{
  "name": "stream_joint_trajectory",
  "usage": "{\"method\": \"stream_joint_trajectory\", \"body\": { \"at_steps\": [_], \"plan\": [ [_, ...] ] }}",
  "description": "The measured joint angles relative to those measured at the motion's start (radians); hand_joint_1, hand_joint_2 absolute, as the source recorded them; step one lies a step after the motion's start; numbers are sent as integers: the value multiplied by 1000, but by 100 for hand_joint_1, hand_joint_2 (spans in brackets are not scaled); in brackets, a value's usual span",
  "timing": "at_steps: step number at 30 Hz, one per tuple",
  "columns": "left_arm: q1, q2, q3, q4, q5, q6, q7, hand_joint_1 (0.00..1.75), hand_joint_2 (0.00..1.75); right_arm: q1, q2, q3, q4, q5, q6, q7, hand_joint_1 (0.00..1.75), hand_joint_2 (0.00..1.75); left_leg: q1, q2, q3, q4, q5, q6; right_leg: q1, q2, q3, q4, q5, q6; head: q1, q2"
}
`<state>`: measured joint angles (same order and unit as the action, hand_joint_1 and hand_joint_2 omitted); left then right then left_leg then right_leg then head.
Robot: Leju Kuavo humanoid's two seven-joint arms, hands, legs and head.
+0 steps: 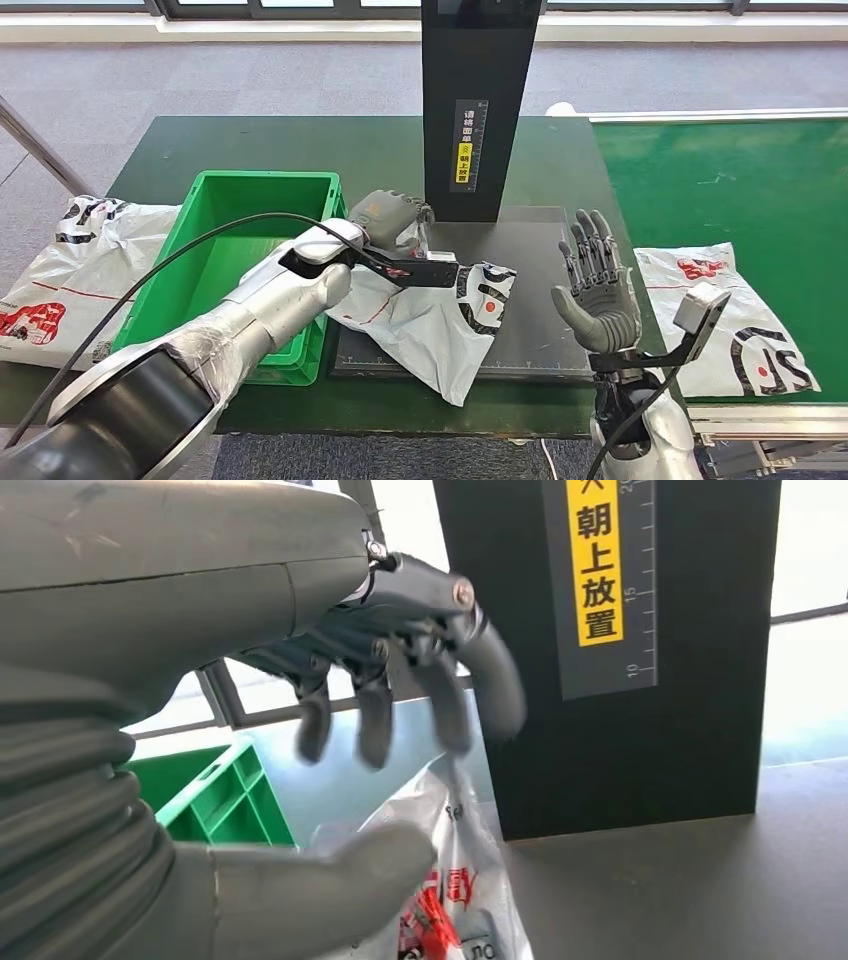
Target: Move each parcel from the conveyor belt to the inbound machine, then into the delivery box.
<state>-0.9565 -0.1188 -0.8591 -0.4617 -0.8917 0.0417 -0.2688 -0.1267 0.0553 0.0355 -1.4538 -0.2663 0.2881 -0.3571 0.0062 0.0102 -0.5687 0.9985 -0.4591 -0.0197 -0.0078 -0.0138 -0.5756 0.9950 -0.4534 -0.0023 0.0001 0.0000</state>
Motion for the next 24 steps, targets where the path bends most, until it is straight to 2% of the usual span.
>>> {"method": "stream_joint_trajectory", "body": {
  "at_steps": [24],
  "plan": [
    [0,10,0,-13,-13,-10,8,0,175,-11,0,0,2,3,7,0,0,175,0,0,0,0,0,0,0,0,0,0,0,0,0,0]
  ]
}}
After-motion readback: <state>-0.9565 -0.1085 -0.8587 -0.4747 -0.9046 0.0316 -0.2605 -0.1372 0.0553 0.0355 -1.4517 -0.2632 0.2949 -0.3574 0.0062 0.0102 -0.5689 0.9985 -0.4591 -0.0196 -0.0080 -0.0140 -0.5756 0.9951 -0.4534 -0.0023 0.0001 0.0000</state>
